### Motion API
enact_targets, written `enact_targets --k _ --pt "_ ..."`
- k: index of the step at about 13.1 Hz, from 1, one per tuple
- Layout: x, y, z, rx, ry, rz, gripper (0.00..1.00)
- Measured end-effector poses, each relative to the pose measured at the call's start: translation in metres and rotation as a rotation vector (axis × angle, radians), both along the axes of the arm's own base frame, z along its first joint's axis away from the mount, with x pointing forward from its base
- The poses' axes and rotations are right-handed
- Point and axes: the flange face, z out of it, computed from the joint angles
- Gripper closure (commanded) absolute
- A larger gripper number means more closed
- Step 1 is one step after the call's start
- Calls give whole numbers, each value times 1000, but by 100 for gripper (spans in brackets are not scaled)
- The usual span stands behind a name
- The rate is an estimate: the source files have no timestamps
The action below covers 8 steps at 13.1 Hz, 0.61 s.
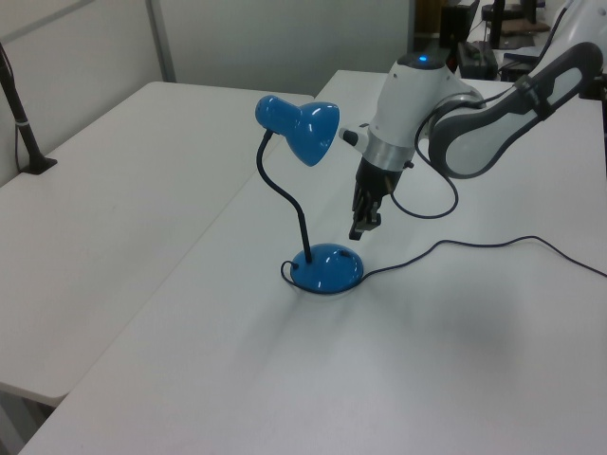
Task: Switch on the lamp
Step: 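Move the gripper down toward the switch on the blue lamp base, then press down on the lamp base switch with the gripper fingertips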
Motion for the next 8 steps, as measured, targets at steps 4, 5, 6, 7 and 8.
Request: enact_targets --k 4,5,6,7,8 --pt "2 9 -7 17 -35 27 100" --pt "2 10 -9 17 -32 29 100" --pt "2 12 -11 19 -33 32 100" --pt "2 15 -14 23 -35 36 100" --pt "2 17 -17 27 -37 40 100"
